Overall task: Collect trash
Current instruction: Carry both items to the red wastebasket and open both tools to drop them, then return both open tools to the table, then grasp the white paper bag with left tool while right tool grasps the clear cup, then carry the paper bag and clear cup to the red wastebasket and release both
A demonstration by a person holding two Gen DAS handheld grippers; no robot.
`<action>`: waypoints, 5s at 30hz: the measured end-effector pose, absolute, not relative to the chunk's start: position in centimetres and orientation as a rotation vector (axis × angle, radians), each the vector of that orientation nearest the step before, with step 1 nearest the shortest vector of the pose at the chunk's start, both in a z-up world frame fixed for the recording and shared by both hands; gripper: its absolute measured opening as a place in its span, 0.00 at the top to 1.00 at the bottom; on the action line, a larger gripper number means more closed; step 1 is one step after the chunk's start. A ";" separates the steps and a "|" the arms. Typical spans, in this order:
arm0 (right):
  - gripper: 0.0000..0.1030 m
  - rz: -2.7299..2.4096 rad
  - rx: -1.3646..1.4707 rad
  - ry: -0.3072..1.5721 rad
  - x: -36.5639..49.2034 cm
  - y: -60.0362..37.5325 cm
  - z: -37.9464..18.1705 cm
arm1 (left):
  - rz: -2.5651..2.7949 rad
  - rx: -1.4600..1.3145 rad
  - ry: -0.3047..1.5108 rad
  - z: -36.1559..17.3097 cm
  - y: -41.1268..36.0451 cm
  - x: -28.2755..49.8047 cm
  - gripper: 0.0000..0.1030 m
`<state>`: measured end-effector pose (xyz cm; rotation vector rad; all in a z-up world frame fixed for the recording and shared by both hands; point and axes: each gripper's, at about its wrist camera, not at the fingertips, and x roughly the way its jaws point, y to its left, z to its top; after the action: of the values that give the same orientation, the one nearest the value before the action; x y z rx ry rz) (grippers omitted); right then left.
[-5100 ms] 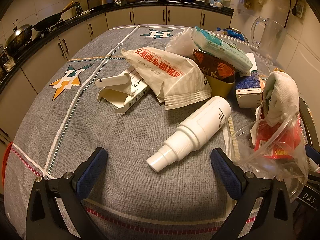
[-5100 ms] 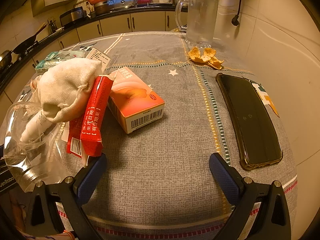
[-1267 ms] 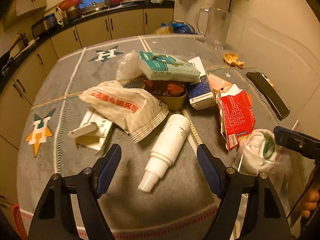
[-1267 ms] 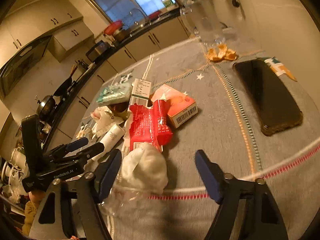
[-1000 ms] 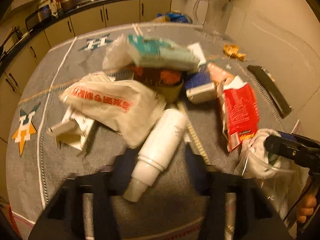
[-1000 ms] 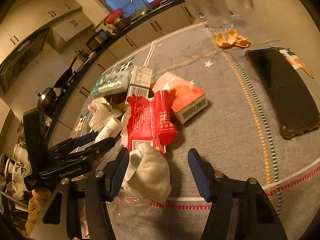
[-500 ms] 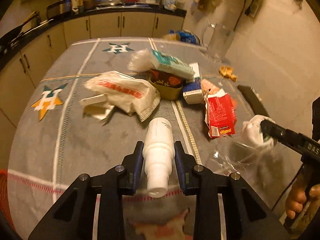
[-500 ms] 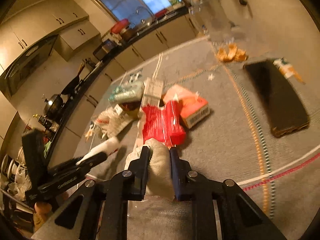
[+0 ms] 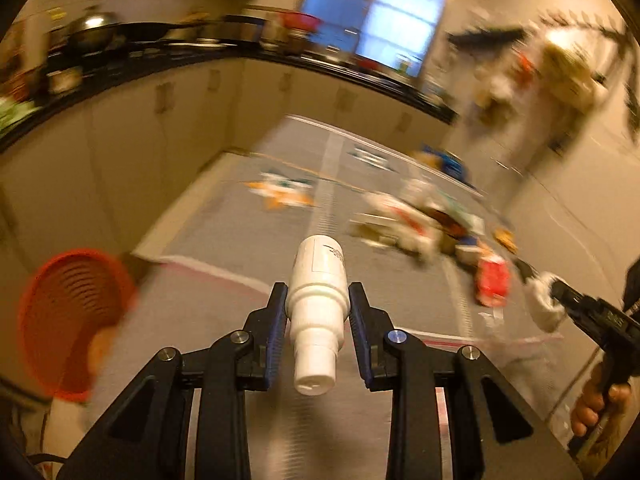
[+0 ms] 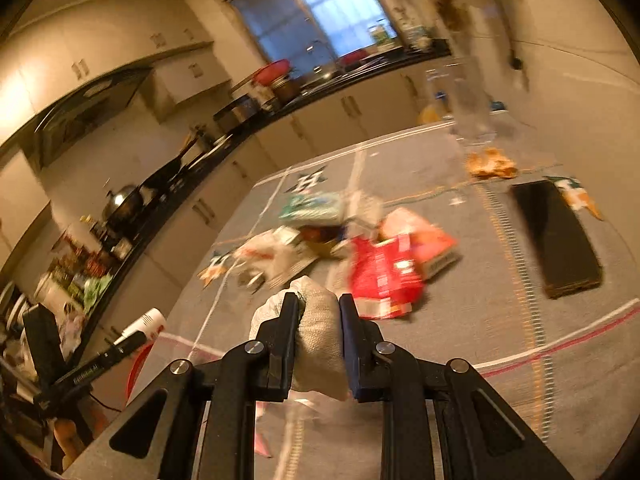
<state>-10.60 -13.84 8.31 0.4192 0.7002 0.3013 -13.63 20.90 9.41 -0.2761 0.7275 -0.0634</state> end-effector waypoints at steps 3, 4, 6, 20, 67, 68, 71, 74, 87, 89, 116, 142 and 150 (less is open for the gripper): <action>0.78 0.368 0.381 0.735 -9.8 -10.0 8.2 | 0.062 -0.297 0.714 9.0 25.7 -15.2 0.72; 0.78 0.387 0.371 0.746 -9.5 -8.9 8.1 | 0.111 -0.303 0.710 8.8 27.5 -15.8 0.72; 0.78 0.441 0.347 0.776 -8.8 -5.6 7.9 | 0.187 -0.305 0.705 8.1 30.1 -16.7 0.72; 0.78 0.776 0.148 0.920 -4.1 19.7 5.2 | 0.405 -0.361 0.790 1.7 41.2 -18.3 0.72; 0.40 0.583 0.321 0.820 -8.9 3.9 4.9 | 0.384 0.044 0.733 8.4 26.0 -17.7 0.28; 0.39 0.570 0.330 0.819 -9.0 2.7 4.9 | 0.368 0.054 0.730 8.7 25.4 -17.6 0.28; 0.36 0.517 0.358 0.809 -9.4 -1.2 4.9 | 0.317 0.053 0.726 9.2 24.1 -17.1 0.27; 0.33 0.420 0.387 0.788 -10.2 -6.4 4.8 | 0.235 0.036 0.728 9.5 22.5 -16.0 0.26; 0.26 0.183 0.435 0.748 -11.3 -17.0 4.0 | -0.038 0.012 0.778 8.9 13.5 -10.0 0.26; 0.25 0.175 0.421 0.734 -11.8 -17.6 4.1 | -0.075 0.015 0.782 8.8 12.2 -9.4 0.26; 0.15 0.186 0.340 0.789 -8.2 -15.7 1.8 | -0.313 -0.240 1.010 4.3 9.3 11.6 0.17; 0.28 0.190 0.321 0.707 -11.6 -15.0 4.4 | -0.391 -0.230 0.764 13.0 9.8 -2.7 0.74; 0.28 0.240 0.288 0.682 -13.3 -12.6 5.8 | -0.287 -0.297 0.624 15.0 15.6 -10.3 0.74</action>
<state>-13.34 -12.61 5.78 0.2884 0.6823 0.2397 -10.30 15.65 15.00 -0.2974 0.6239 -0.2873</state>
